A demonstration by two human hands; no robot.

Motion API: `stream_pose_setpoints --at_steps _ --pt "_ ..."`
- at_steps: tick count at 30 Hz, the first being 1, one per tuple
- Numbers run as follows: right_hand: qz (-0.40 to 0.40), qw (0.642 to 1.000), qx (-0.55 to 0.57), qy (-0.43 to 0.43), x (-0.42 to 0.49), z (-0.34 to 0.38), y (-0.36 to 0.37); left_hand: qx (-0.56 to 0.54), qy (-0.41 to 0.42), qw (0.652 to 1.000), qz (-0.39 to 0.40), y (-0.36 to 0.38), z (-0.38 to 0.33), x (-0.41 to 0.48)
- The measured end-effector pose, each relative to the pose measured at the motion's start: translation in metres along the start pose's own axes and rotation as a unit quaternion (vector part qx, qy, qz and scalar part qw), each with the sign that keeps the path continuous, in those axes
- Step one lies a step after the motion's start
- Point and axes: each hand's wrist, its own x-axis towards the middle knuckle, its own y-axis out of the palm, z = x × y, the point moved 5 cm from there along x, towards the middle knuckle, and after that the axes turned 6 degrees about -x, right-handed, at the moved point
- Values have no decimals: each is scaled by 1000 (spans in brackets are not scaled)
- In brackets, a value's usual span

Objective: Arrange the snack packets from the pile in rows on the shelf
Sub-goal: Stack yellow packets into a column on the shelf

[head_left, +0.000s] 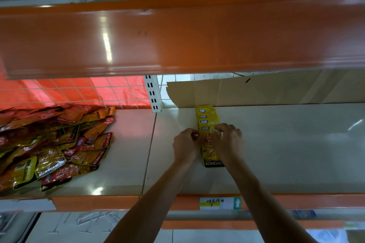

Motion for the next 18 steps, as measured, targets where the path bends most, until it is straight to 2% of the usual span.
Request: stream_pose_setpoints --at_steps 5,9,14,18 --pt "-16 997 -10 -74 -8 32 9 71 70 994 -48 -20 -1 -4" --pt "-6 990 -15 -139 -17 63 29 171 149 970 -87 -49 5 -8" --pt "43 978 0 -206 -31 109 56 274 160 939 -131 -93 30 -11" --pt "89 966 10 -243 -45 152 82 309 141 927 -155 -134 58 -13"
